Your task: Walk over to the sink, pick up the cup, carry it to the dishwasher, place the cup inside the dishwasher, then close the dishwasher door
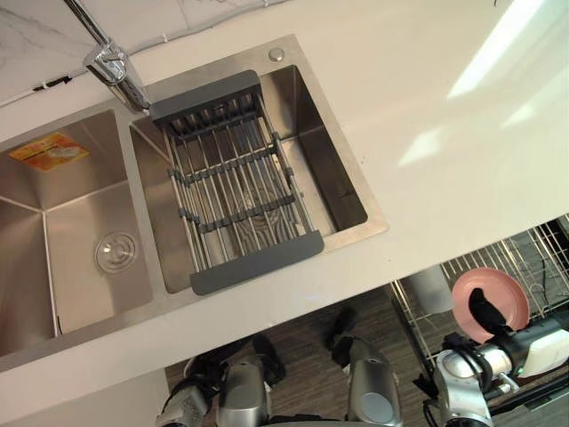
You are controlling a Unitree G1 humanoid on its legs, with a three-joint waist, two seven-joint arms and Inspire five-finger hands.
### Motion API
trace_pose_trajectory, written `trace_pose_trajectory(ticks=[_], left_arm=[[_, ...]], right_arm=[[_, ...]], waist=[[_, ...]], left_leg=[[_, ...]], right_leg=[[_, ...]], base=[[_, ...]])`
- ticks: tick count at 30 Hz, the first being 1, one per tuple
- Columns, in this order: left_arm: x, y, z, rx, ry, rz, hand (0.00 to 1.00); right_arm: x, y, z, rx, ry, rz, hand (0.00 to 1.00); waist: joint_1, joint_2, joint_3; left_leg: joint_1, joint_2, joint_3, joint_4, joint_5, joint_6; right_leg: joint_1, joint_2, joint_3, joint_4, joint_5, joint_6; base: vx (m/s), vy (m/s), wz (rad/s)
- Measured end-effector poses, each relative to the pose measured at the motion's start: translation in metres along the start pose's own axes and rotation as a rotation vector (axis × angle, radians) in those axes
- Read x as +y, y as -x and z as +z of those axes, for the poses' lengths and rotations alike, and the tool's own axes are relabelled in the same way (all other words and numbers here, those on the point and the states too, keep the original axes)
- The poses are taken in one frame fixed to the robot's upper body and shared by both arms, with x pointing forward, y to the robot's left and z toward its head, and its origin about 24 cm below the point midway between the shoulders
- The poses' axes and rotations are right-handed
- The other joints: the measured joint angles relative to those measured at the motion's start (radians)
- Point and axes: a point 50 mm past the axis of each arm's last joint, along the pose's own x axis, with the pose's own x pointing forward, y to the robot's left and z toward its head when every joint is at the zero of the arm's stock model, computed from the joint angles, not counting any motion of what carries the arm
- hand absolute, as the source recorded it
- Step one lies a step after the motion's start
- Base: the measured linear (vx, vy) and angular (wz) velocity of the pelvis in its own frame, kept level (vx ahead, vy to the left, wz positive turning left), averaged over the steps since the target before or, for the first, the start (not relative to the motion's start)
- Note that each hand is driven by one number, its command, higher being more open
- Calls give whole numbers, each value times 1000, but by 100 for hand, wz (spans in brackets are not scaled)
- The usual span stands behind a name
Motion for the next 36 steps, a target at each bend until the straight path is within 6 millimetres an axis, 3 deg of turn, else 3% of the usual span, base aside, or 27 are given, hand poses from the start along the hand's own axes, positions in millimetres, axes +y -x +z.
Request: trace_pose_trajectory(ticks=[3, 7, 10, 12, 14, 16, 18, 21, 25, 36], left_arm=[[2, 0, 0, -2, 28, 12, 100], [8, 1, -1, 9, 61, 31, 100], [11, 2, -5, 24, 89, 49, 100], [8, 2, -8, 32, 125, 47, 100], [12, 3, -13, 44, 146, 74, 100], [12, 4, -18, 59, 167, 83, 100], [14, 5, -22, 75, 183, 101, 100], [14, 5, -27, 84, 189, 105, 100], [15, 7, -32, 73, 221, 111, 100], [20, 13, -42, 52, 281, 111, 100]], right_arm=[[-24, -20, 22, -58, -154, -135, 100], [-57, -37, 32, -67, -284, -283, 100], [-83, -45, 20, 32, -397, -393, 100], [-98, -45, 1, 144, -482, -463, 100], [-112, -33, -35, 306, -542, -522, 100], [-111, -17, -58, 414, -574, -493, 100], [-97, 5, -77, 536, -627, -391, 100], [-63, 35, -93, 675, -654, -175, 100], [-63, 41, -97, 668, -672, -41, 100], [-28, 54, -96, 690, -701, 376, 100]], waist=[[-3, 0, 0], [-7, -4, -8], [-27, -9, -38], [-36, -10, -57], [-42, -14, -70], [-48, -14, -86], [-53, -13, -108], [-51, -7, -130], [-42, -7, -149], [-19, -3, -174]], left_leg=[[16, 15, 6, 20, -14, -5], [37, 33, 34, 37, -34, -3], [51, 38, 53, 32, -32, -10], [64, 41, 61, 30, -31, -10], [94, 42, 62, 21, -30, -11], [107, 40, 65, 11, -30, -11], [110, 35, 68, -1, -31, -10], [122, 30, 71, -16, -25, -8], [128, 12, 50, -62, 6, -7], [116, -4, -95, -125, 100, -22]], right_leg=[[19, 11, 4, -2, -2, -1], [32, 30, 26, -7, -6, 1], [34, 41, 39, -12, -5, -3], [46, 45, 39, -16, -6, -2], [72, 48, 36, -16, -17, 0], [81, 48, 36, -18, -22, 6], [81, 48, 36, -23, -22, 9], [98, 45, 26, -36, -14, 9], [118, 42, -2, -62, -3, 12], [206, 32, -148, -109, -6, 6]], base=[[-21, -13, -7], [-11, -15, -21], [24, -16, -16], [39, -14, -3], [10, -9, 2], [-36, -32, -2], [-37, -17, -2], [-30, -12, 8], [-6, -10, 22], [-36, -34, 39]])
